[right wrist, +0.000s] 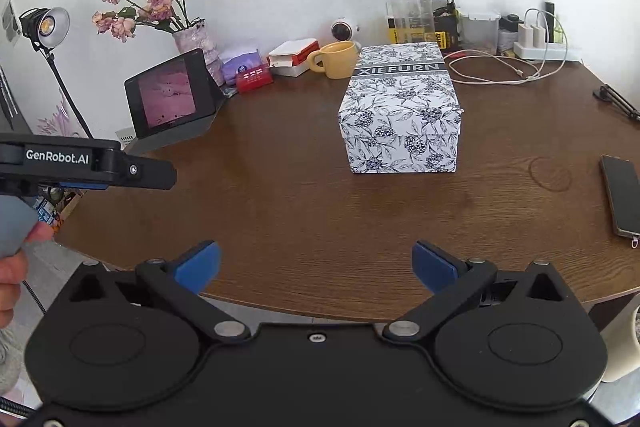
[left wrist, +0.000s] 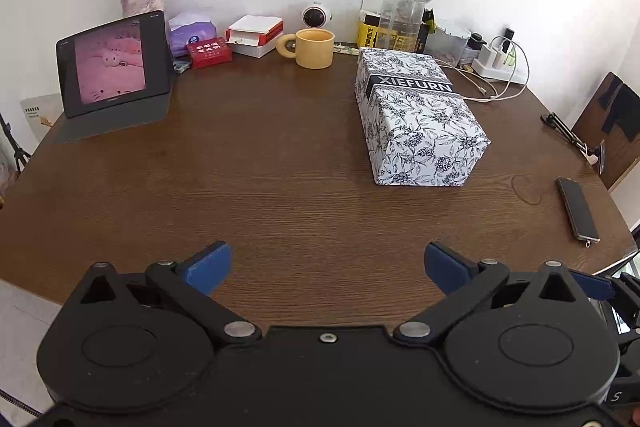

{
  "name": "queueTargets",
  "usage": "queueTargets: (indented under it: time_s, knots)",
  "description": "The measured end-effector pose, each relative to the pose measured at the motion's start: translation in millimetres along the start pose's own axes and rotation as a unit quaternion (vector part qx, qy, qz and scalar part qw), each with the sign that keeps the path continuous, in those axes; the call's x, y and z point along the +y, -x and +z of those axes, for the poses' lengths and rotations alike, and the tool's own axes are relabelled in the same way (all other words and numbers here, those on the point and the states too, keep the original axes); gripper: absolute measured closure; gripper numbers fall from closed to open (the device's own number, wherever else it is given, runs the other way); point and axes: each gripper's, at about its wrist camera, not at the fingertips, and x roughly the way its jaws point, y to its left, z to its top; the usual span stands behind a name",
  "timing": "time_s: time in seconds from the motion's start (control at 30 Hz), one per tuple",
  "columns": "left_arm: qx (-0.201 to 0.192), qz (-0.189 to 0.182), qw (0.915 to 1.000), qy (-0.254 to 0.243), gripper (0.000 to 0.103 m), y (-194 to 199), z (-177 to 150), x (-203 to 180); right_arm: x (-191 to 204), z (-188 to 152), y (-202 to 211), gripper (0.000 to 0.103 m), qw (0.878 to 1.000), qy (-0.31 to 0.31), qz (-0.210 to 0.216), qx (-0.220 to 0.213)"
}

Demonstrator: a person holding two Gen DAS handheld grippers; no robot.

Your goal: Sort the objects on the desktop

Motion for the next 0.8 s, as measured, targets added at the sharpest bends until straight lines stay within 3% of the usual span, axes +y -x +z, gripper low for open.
queueTargets:
  time_s: [0.27, 0.8]
  knots:
    - [0.001, -0.028, 0.9995, -0.015, 0.0, 1, -6, 21, 32, -1, -7, 0.0, 1.0, 0.005, -0.011, 0.01]
    - [0.004, -0.002, 0.9993, -0.038, 0.0, -11, -11, 31, 47, 7, -20, 0.0, 0.999, 0.011, -0.023, 0.032]
